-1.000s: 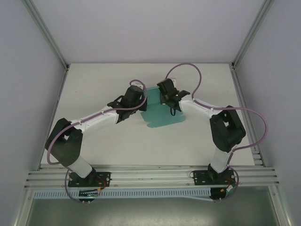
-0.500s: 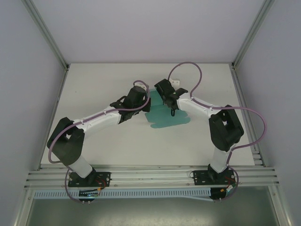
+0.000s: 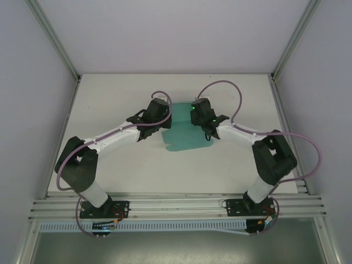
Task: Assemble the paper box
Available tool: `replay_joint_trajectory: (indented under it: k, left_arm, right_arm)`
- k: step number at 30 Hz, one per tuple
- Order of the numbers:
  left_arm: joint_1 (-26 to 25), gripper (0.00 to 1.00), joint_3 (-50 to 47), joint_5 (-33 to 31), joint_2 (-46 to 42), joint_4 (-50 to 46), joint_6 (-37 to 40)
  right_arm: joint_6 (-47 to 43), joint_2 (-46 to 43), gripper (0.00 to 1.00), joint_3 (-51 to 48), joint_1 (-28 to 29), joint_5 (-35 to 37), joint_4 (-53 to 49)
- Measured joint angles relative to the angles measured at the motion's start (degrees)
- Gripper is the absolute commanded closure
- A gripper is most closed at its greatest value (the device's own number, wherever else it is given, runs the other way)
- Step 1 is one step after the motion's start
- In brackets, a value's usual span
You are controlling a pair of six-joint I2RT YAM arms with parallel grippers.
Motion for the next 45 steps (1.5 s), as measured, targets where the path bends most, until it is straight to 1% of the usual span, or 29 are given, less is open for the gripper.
replay_joint_trajectory:
  k: [1, 4, 7, 10, 13, 19, 21, 22, 25, 29, 33, 37, 38, 42, 45]
  left_arm:
    - [0.3, 1.00, 0.0, -0.1, 0.0, -0.1, 0.0]
    - [0.5, 1.00, 0.0, -0.2, 0.0, -0.2, 0.0]
    - [0.5, 1.00, 0.0, -0.2, 0.0, -0.2, 0.0]
    - [0.5, 1.00, 0.0, -0.2, 0.0, -0.1, 0.0]
    - [0.5, 1.00, -0.4, -0.1, -0.1, 0.5, 0.2]
    - [0.5, 1.00, -0.9, 0.3, -0.4, 0.5, 0.7]
    - [0.5, 1.00, -0.9, 0.5, -0.4, 0.5, 0.7]
    - [0.5, 1.00, -0.8, 0.5, -0.4, 0.5, 0.7]
    - [0.5, 1.00, -0.8, 0.9, -0.3, 0.5, 0.7]
    - [0.5, 1.00, -0.7, 0.9, -0.2, 0.4, 0.7]
    - [0.5, 1.00, 0.2, 1.1, 0.4, 0.4, 0.7]
    - [0.5, 1.00, 0.8, 1.1, 1.2, 0.3, 0.7]
    - [0.5, 1.00, 1.0, 1.1, 1.4, 0.2, 0.9]
    - [0.5, 1.00, 2.0, 1.1, 3.1, -0.2, 1.0]
    - [0.5, 0.96, 2.5, 0.9, 3.6, -0.5, 0.9]
  right_arm:
    - [-1.0, -1.6, 0.31, -1.0, -0.8, -3.4, 1.3]
    - [-2.6, -4.8, 0.26, -1.5, -1.4, -11.1, 3.8]
    - [-3.0, -7.6, 0.24, -1.4, -1.2, -15.1, 4.8]
    - [-2.8, -9.6, 0.24, -1.7, -1.1, -15.3, 5.0]
    - [-2.1, -11.1, 0.25, -3.0, -1.2, -13.3, 4.5]
    - [1.1, -11.3, 0.39, -4.1, -1.3, -9.1, -0.3]
    - [2.2, -10.8, 0.42, -4.1, -1.3, -8.7, -0.9]
    - [2.7, -10.2, 0.47, -4.0, -1.4, -8.5, -1.0]
    - [4.0, -7.7, 0.58, -3.3, -1.4, -8.5, -1.6]
    - [5.6, -4.5, 0.66, -1.6, -1.4, -9.1, -2.0]
    - [7.3, -2.6, 0.85, -0.3, -1.4, -9.6, -1.9]
    - [8.3, -1.5, 0.98, 0.2, -1.4, -9.8, -2.1]
    - [8.4, -1.2, 1.00, 0.2, -1.4, -9.7, -2.2]
    - [9.4, -0.9, 1.00, 0.6, -0.8, -7.9, -3.6]
    - [9.7, -0.9, 1.00, 1.5, 0.2, -5.4, -5.4]
